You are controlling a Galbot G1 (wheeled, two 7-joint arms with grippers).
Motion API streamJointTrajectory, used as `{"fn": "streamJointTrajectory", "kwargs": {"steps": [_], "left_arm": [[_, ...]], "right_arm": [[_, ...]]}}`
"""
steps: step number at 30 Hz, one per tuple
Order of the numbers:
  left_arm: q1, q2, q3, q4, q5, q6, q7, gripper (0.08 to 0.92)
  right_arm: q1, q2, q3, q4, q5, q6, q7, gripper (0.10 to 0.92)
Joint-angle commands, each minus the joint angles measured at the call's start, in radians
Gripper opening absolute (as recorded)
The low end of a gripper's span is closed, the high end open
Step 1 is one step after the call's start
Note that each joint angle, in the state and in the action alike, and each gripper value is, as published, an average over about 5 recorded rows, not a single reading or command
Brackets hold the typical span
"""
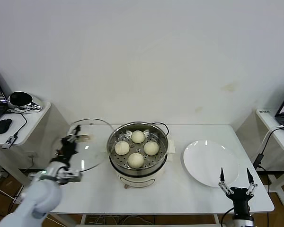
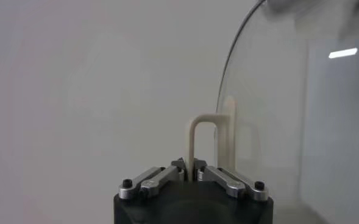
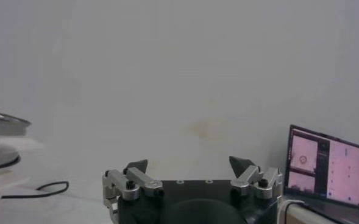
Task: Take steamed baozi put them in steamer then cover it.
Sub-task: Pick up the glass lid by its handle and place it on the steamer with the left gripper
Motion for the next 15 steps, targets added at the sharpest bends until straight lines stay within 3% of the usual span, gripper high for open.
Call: {"fn": "streamJointTrajectory", "kwargs": {"steps": [1,8,15], "left_arm": [[-0.328,-0.178,0.492,-0.005,0.190,0.277,0.120,0.143],[-0.367,-0.289,0.532,0.077,0.292,0.299,0.159,0.143],[-0.382,-0.335,0.542,0.154,0.334,0.286,0.158,0.143]], "right_arm": [[0.012,0.012,-0.015,-0.020,-0.026,0.001,0.004,0.823],[0.022,0.020,-0.036,-0.048,-0.050,0.012,0.009,0.823],[0.024,0.020,-0.036,-0.055,-0.052,0.013,0.010,0.823]]}}
